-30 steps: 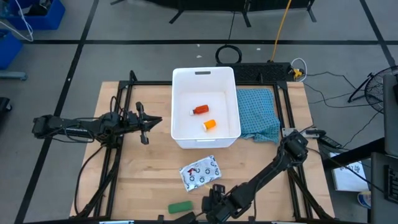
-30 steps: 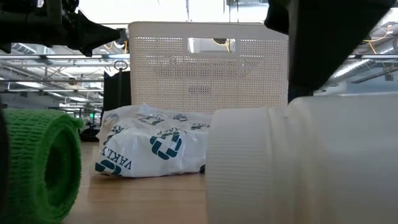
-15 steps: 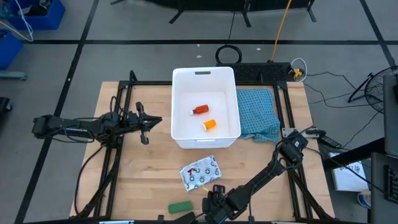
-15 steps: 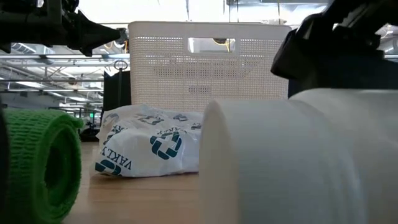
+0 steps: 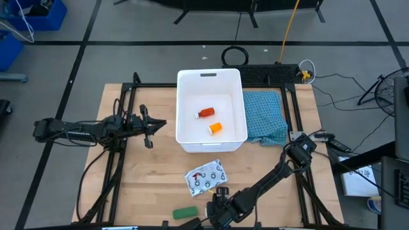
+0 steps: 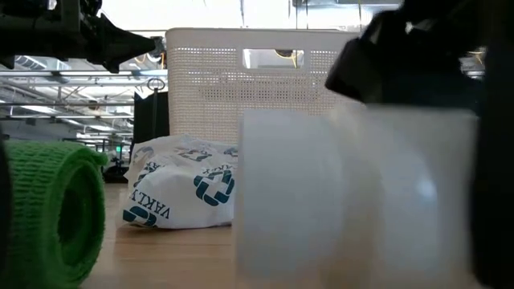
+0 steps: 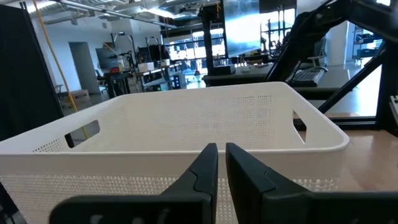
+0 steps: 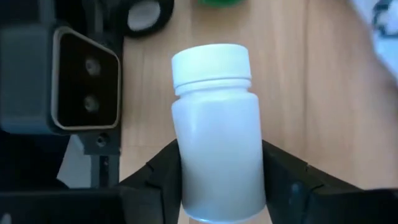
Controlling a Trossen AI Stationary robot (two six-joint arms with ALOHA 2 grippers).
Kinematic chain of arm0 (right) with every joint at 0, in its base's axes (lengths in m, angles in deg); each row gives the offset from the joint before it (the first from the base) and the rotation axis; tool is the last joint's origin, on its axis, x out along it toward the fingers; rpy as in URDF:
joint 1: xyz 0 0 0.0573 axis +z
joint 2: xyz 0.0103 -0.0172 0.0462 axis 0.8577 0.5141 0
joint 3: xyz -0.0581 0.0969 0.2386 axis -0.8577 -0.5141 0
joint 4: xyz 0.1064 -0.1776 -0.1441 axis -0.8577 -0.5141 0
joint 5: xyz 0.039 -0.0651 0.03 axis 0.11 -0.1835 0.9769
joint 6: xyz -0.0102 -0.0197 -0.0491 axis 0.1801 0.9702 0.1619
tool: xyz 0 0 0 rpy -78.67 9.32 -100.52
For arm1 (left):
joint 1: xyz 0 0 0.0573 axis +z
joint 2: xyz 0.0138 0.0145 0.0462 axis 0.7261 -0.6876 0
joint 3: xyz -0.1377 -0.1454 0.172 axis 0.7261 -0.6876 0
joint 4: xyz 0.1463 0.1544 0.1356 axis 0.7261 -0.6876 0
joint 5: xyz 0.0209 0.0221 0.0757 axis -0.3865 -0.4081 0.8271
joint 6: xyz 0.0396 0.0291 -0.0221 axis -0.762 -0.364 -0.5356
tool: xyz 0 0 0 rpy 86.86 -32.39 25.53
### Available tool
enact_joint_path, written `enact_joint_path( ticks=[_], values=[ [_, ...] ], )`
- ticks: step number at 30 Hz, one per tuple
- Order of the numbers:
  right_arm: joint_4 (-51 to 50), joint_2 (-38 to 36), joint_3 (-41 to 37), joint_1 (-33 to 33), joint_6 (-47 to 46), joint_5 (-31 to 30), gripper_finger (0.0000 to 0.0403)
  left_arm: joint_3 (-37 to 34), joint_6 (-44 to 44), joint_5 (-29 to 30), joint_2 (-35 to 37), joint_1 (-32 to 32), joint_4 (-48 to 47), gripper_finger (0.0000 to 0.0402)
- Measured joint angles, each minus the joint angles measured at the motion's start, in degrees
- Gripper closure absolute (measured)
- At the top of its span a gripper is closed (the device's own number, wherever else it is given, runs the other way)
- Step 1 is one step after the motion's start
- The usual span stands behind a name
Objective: Pick & place medical supplies in basket/bin
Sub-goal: Put the white medicine bottle into the white bin
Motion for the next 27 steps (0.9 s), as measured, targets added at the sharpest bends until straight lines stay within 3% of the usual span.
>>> enact_joint_path(
  ticks=[9,14,18,22,27],
  values=[
    [-1.6,-7.6,0.0,0.2,6.4,-9.8,0.0232,0.0,0.0,0.0,0.0,0.0,0.0,0.0364],
    [-1.5,-14.4,0.0,0.4,19.2,-17.4,0.0240,0.0,0.0,0.0,0.0,0.0,0.0,0.0364],
    [0.9,-21.1,-1.7,0.3,31.7,-19.3,0.0239,0.0,0.0,0.0,0.0,0.0,0.0,0.0364],
    [7.1,-32.0,-9.4,-0.7,38.9,-19.4,0.0241,0.0,0.0,0.0,0.0,0.0,0.0,0.0364],
    [17.5,-50.4,-27.1,-3.4,42.6,-19.9,0.0243,0.0,0.0,0.0,0.0,0.0,-0.3,0.0364]
  ],
)
